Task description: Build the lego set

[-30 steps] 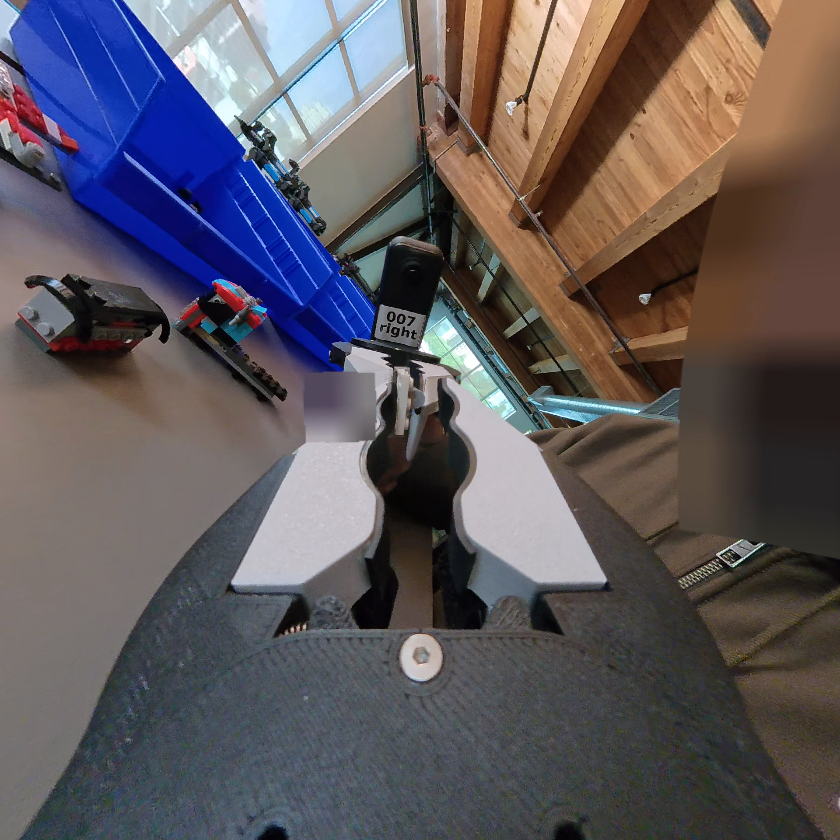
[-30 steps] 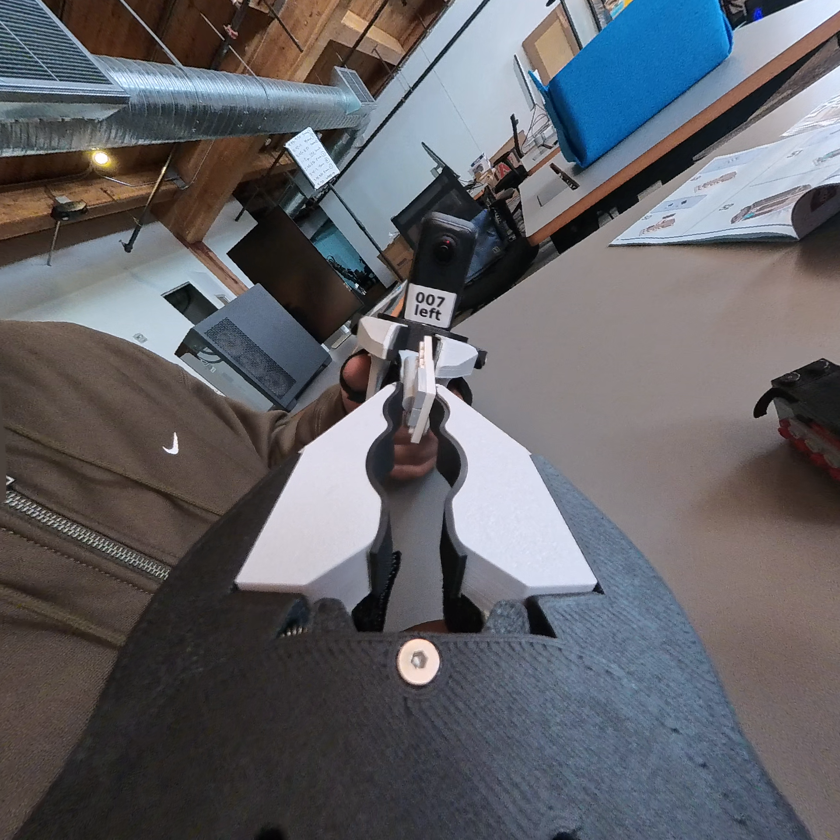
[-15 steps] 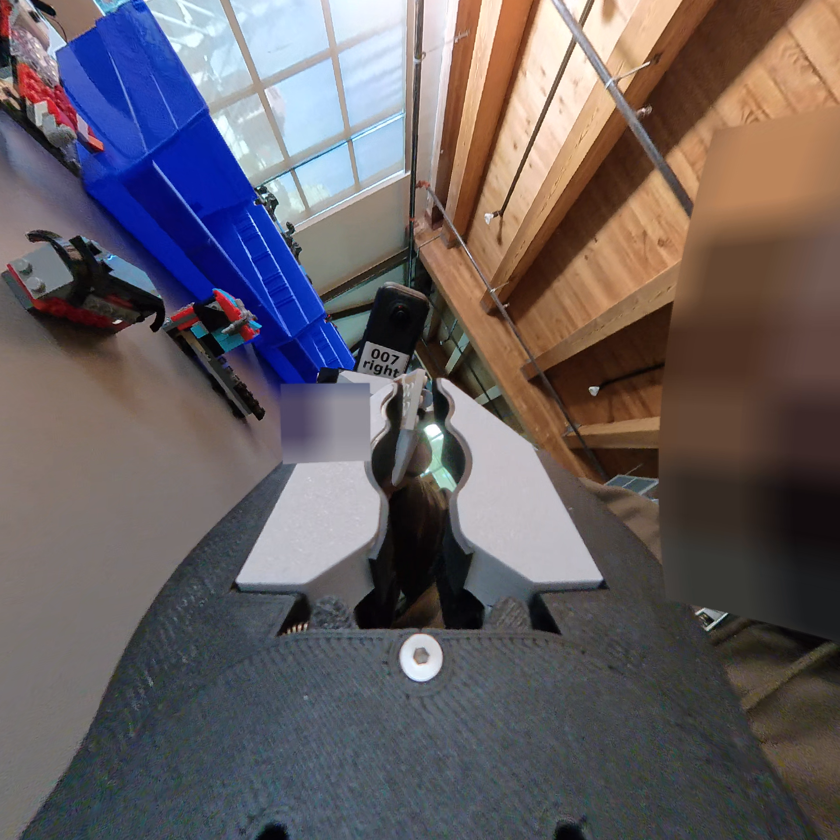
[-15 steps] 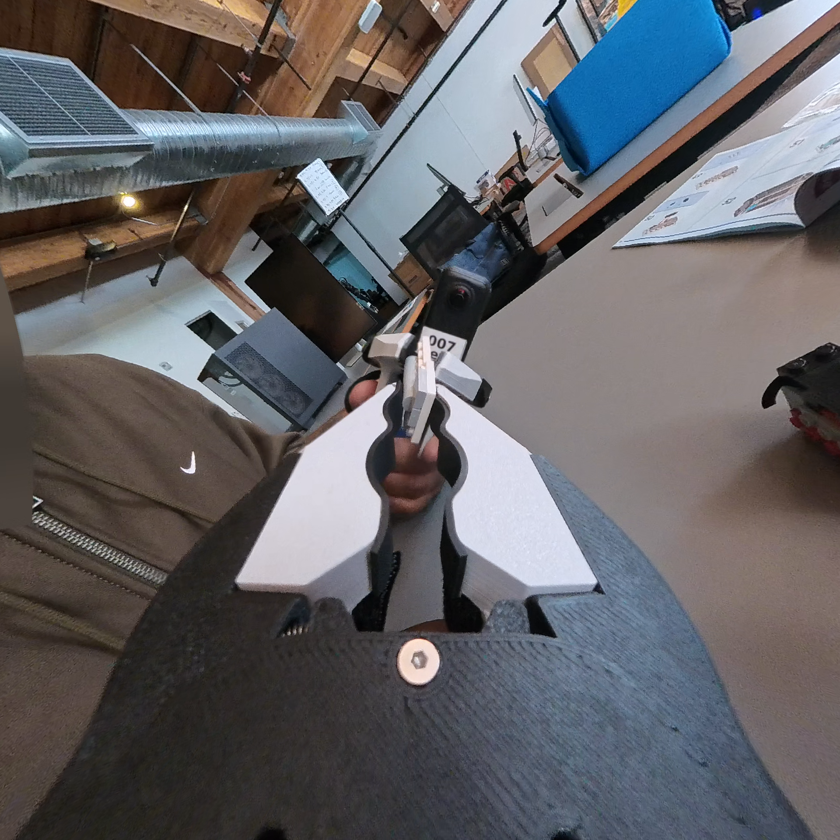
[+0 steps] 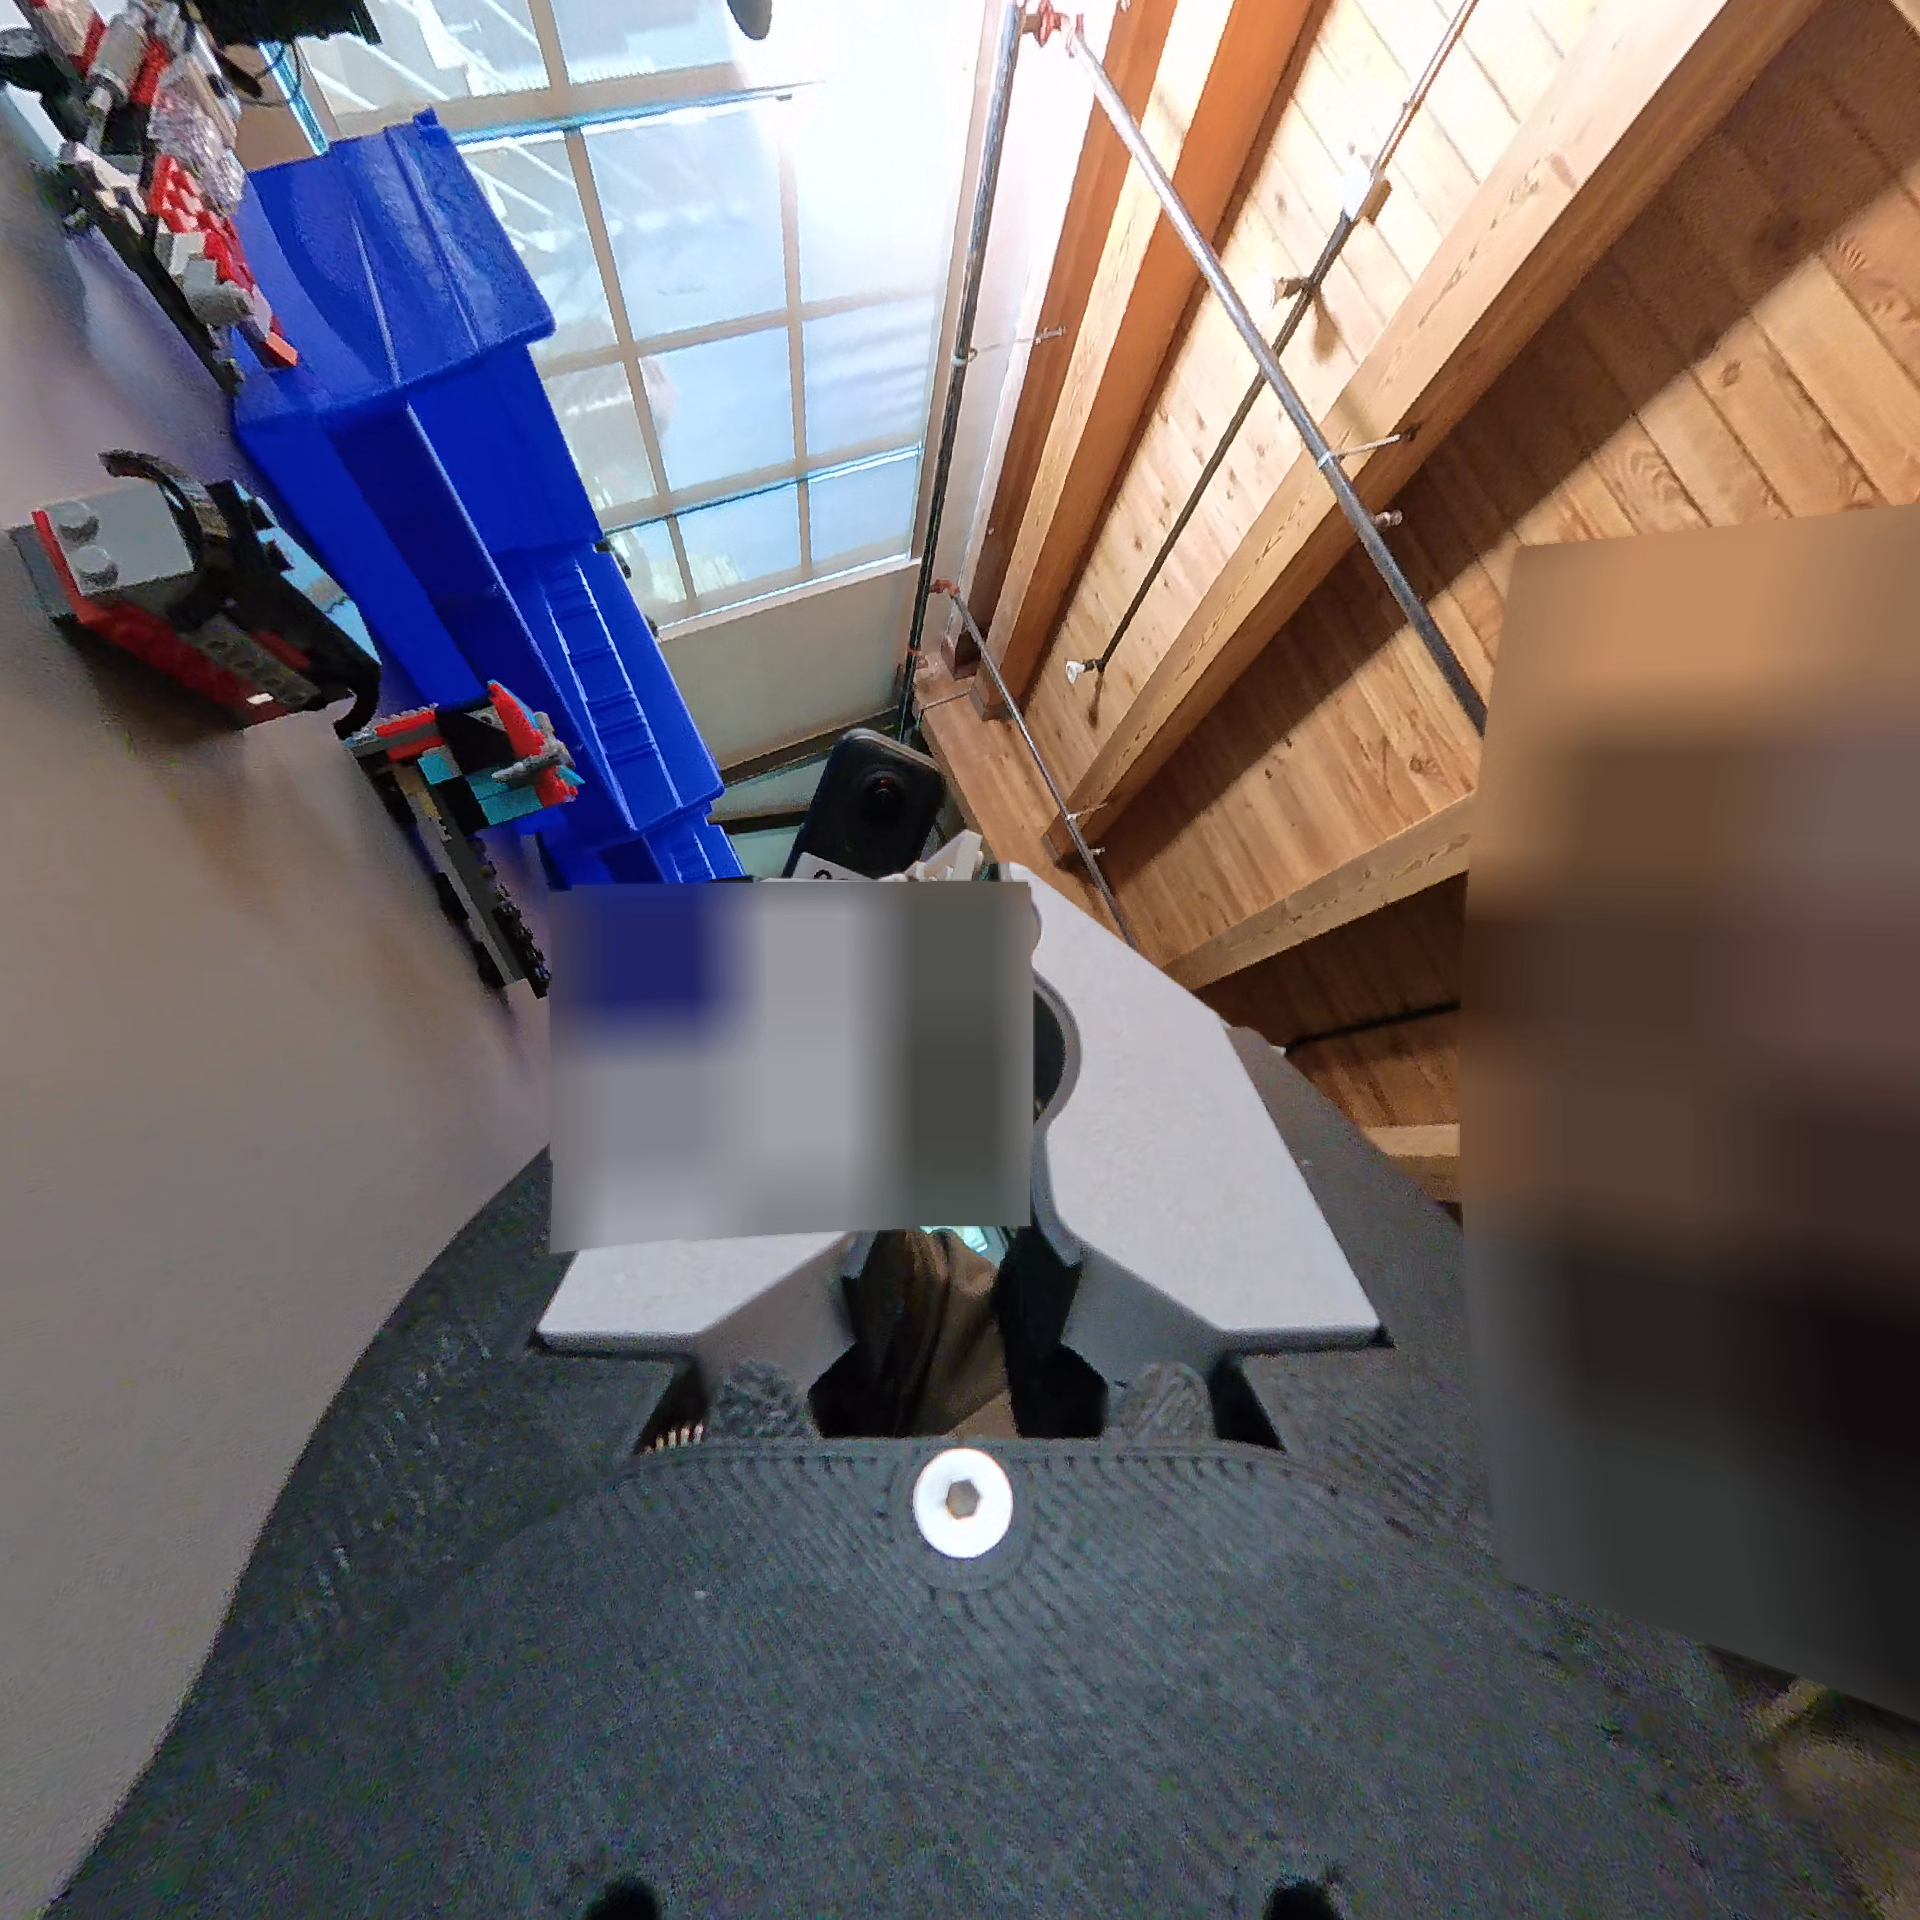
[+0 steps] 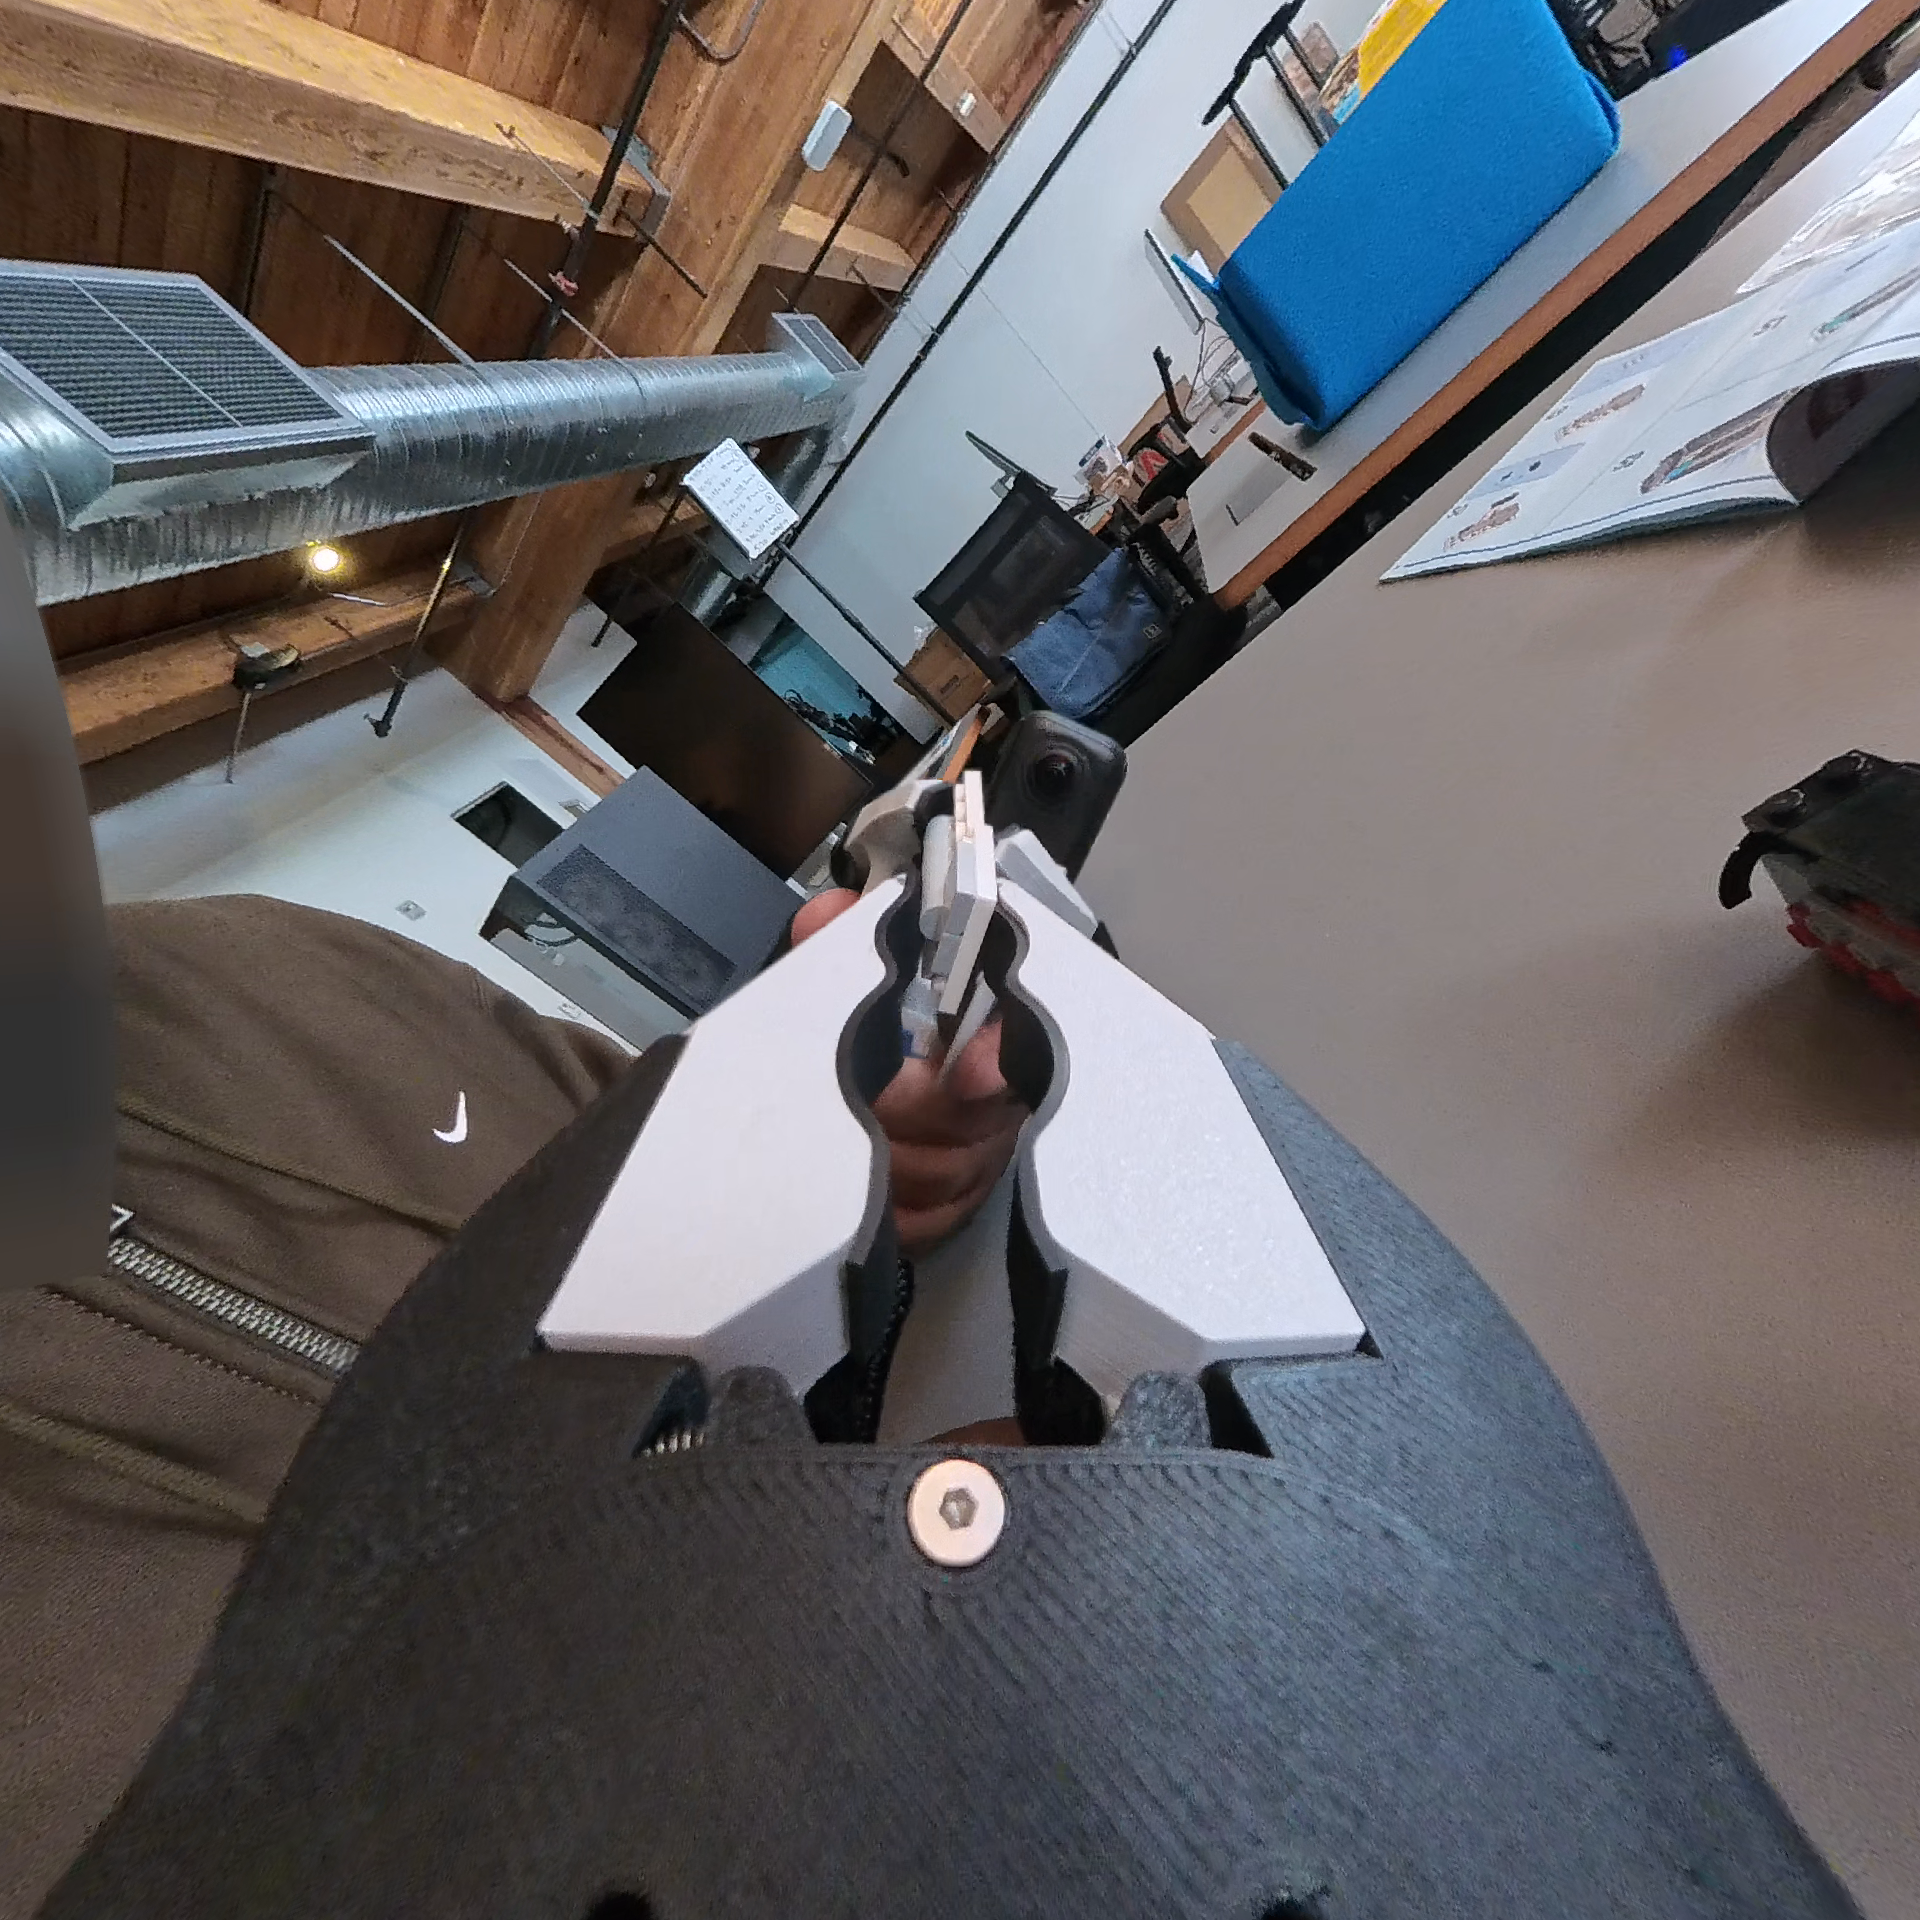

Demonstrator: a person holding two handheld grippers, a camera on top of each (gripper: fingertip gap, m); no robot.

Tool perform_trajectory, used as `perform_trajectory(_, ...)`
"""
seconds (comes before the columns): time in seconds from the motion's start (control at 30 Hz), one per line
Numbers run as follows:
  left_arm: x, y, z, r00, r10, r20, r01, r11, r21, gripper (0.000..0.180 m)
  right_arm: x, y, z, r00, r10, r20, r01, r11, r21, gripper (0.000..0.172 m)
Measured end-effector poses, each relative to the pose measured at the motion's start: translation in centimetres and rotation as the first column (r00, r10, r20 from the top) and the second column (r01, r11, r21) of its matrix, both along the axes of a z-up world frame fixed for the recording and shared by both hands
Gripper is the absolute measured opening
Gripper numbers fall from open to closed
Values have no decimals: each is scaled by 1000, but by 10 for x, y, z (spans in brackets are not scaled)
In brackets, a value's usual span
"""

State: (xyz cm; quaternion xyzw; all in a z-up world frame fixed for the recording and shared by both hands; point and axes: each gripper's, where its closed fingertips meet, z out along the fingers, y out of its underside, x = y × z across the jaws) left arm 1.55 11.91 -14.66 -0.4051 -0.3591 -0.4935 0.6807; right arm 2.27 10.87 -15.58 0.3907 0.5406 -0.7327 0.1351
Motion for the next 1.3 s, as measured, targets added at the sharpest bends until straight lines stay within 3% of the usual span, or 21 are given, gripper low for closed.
perform_trajectory(0.03, -1, 0, 0, 1000, 8, 9, -8, 1000, 1, 14, -1, 0, 0, 1000, -3, 4, 3, 1000, -6, 11)
perform_trajectory(0.47, -8, 3, -5, 990, 132, 56, -128, 990, -58, 14, -7, 4, -3, 998, -43, 52, 45, 998, -42, 11)
perform_trajectory(1.3, -14, 5, -5, 941, 331, -61, -337, 934, -123, 12, -11, 6, -4, 991, -73, 111, 84, 991, -102, 11)
